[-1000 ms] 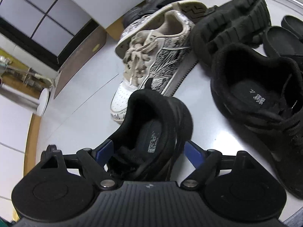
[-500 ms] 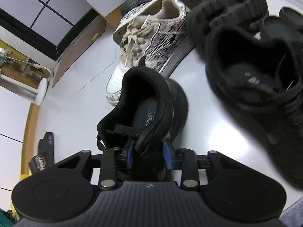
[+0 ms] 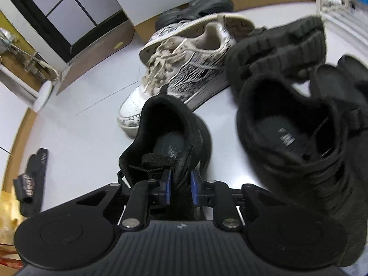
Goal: Organize scattered shoes
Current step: 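Carry the black shoe with the right gripper beside the black lace-up sneaker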
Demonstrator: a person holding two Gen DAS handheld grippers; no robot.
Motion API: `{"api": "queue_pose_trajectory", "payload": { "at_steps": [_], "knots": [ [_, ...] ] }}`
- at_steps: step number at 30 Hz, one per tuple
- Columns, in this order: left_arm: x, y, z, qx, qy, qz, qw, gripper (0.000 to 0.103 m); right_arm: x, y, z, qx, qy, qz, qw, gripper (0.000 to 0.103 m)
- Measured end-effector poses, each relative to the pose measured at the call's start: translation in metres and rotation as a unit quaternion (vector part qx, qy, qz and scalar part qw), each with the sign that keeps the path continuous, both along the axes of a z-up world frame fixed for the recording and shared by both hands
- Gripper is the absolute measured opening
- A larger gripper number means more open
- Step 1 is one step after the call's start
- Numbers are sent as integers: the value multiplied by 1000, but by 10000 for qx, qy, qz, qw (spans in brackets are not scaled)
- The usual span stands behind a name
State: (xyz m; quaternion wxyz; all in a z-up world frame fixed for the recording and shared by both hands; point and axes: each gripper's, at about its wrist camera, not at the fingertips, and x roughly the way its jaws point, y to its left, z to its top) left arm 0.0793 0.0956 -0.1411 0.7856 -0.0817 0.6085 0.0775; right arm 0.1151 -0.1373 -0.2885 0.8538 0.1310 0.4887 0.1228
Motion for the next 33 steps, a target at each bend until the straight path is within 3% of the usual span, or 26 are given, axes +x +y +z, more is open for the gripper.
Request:
{"api": "queue_pose_trajectory", "payload": {
  "at_steps": [2, 4, 5, 7, 9, 19, 20, 22, 25, 33],
  "knots": [
    [0, -1, 0, 1, -13, -2, 10000, 90, -6, 0, 7, -140, -81, 26, 9999, 15],
    [1, 0, 1, 8, -26, 10, 10000, 90, -9, 1, 10, -139, -100, -70, 9998, 22],
    [1, 0, 1, 16, -32, 19, 10000, 90, -11, 1, 10, -129, -136, -106, 9998, 30],
    [0, 0, 1, 29, -40, 26, 10000, 90, -15, 3, 11, -165, -257, -101, 9995, 83],
    [0, 0, 0, 45, -27, 21, 10000, 90, -19, 8, 11, -222, -397, 46, 9990, 93],
    [1, -2, -2, 0, -12, 19, 10000, 90, -15, 48, -17, -666, -184, 799, 9944, 93],
    [1, -2, -2, -14, -7, 15, 10000, 90, -16, 50, -19, -719, -207, 811, 9939, 91],
    [1, -2, -2, -27, -11, 11, 10000, 90, -15, 48, -22, -837, -162, 754, 9935, 70],
    [2, -3, -1, -47, -35, 16, 10000, 90, -15, 44, -24, -889, -91, 712, 9934, 62],
    [2, -12, -1, -13, -35, -69, 10000, 90, -25, 37, -26, -1132, -60, 616, 9916, 57]
  ]
}}
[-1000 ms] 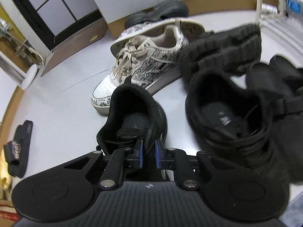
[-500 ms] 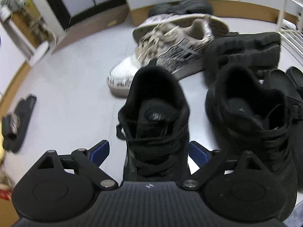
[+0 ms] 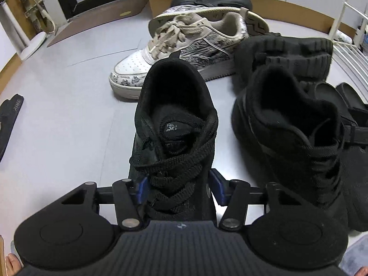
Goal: Organize scattered shoes
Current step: 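Carry the black shoe with the right gripper beside the black lace-up sneaker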
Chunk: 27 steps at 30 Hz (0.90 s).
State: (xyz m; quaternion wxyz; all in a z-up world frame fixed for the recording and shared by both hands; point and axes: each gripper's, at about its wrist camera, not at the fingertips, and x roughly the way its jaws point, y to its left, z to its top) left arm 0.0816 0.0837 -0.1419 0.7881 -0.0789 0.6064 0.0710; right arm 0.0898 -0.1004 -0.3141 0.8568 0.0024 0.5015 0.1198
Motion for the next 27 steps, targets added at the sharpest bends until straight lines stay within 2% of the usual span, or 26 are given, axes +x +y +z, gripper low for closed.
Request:
{"api": "queue_pose_trajectory", "payload": {
  "at_steps": [4, 6, 11, 14, 16, 20, 24, 25, 27],
  "knots": [
    [2, -3, -1, 20, 10, -26, 10000, 90, -2, -8, 0, -20, 21, 4, 10000, 56],
    [3, -6, -1, 24, 9, -64, 10000, 90, -2, -11, 2, -223, 49, 123, 9997, 56],
    [2, -9, -1, 31, 13, -108, 9999, 90, 1, -22, 6, -267, 325, 74, 9991, 57],
    [3, -8, -3, 54, 34, -78, 9999, 90, 1, -23, 10, -234, 314, 94, 9992, 66],
    [4, -8, -4, 62, 36, -72, 9999, 90, -1, -18, 11, -272, 187, 164, 9993, 82],
    [5, -8, -4, 67, 30, -69, 9999, 90, -3, -10, 7, -208, 27, 251, 9995, 93],
    [6, -9, -4, 36, 13, -70, 10000, 90, -3, -9, -10, -394, 245, 184, 9988, 89],
    [7, -9, -3, 29, 0, -80, 10000, 90, -4, -11, -11, -336, 236, 175, 9990, 83],
    [7, -10, -2, 28, -16, -84, 10000, 90, -8, -17, -13, -176, 189, 168, 9995, 79]
  ]
}}
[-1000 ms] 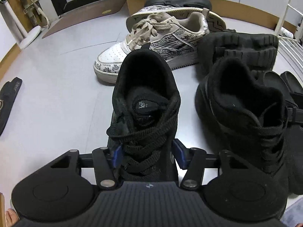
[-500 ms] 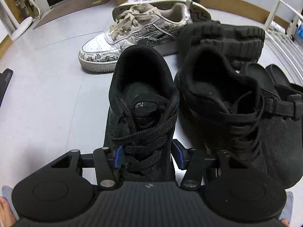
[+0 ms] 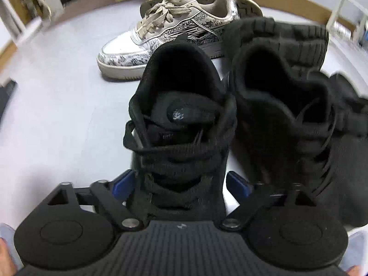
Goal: Organize scattered shoes
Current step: 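Carry the black shoe with the right gripper beside the black lace-up sneaker, then open the right gripper and release the black shoe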
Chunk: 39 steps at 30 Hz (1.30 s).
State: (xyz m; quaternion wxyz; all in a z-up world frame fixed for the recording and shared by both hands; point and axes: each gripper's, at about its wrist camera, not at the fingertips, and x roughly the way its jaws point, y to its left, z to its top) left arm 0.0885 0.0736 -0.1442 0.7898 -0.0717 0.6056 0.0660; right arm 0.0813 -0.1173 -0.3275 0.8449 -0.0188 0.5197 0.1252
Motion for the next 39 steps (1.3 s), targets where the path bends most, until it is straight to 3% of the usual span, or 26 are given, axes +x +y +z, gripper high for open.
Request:
{"api": "queue_pose_trajectory", "payload": {
  "at_steps": [6, 19, 25, 31, 35, 39],
  "knots": [
    [-3, -2, 0, 6, -4, -43, 10000, 90, -1, -4, 2, -101, -4, -8, 9999, 72],
    [-6, 0, 0, -34, -16, -21, 10000, 90, 13, -12, 1, -91, 20, -283, 9996, 71],
    [-3, -4, 3, -6, -77, -64, 9999, 90, 17, -9, 4, -75, 118, -356, 9993, 82],
    [-1, -6, 7, 12, -152, -116, 9998, 90, 22, -11, 15, 1, 195, -395, 9990, 85],
    [-3, 0, 17, -69, -227, -124, 9996, 90, 17, -28, 32, -23, -139, -575, 9982, 85],
    [-6, 3, 35, -110, -443, -139, 9989, 90, 8, -41, 49, 36, -195, -807, 9965, 85]
  ]
}}
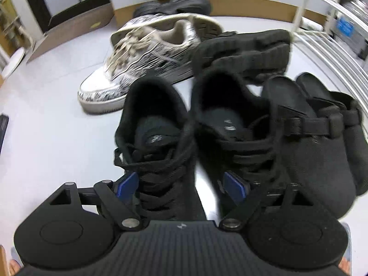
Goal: Organize scattered shoes
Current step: 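Open the right gripper and release the black shoe, then pull the right gripper back from the row of black shoes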
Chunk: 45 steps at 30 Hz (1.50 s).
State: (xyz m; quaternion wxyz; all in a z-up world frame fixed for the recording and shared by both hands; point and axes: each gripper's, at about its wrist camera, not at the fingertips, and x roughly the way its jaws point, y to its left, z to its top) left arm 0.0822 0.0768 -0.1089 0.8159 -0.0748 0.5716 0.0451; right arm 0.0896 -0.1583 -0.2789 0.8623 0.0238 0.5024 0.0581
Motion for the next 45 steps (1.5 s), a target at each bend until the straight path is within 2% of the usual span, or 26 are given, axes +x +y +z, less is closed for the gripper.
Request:
{"api": "queue_pose_trajectory", "payload": {
  "at_steps": [5, 11, 13, 18, 21, 23, 26, 30, 36, 41, 45],
  "knots": [
    [-7, -2, 34, -130, -233, -496, 9984, 90, -13, -5, 35, -54, -148, 53, 9999, 85],
    [-14, 1, 63, -279, -576, -585, 9962, 96, -36, -12, 103, 192, -459, 148, 9987, 85],
    [-14, 4, 65, -386, -576, -477, 9964, 96, -43, -12, 122, 183, -492, 284, 9982, 85],
    [-19, 13, 57, -169, -502, -410, 9978, 96, -59, -24, 180, 95, -422, 1015, 9939, 86],
    [-24, 16, 54, -199, -438, -411, 9980, 96, -61, -36, 208, 225, -352, 1344, 9901, 86],
    [-26, 18, 54, -233, -424, -337, 9983, 96, -63, -48, 237, 137, -362, 1520, 9876, 88],
    [-28, 21, 56, -368, -440, -256, 9980, 96, -66, -58, 266, -194, -444, 1568, 9864, 91],
    [-31, 23, 63, -125, -589, -374, 9975, 97, -69, -65, 295, -311, -564, 1419, 9878, 92],
    [-34, 35, 71, -239, -660, -169, 9974, 97, -70, -65, 310, 43, -610, 1386, 9885, 92],
    [-37, 42, 81, -372, -847, 46, 9957, 97, -65, -60, 300, 249, -773, 1452, 9861, 92],
    [-32, 42, 76, -471, -825, 109, 9954, 95, -58, -59, 289, 336, -972, 1520, 9830, 92]
  ]
}}
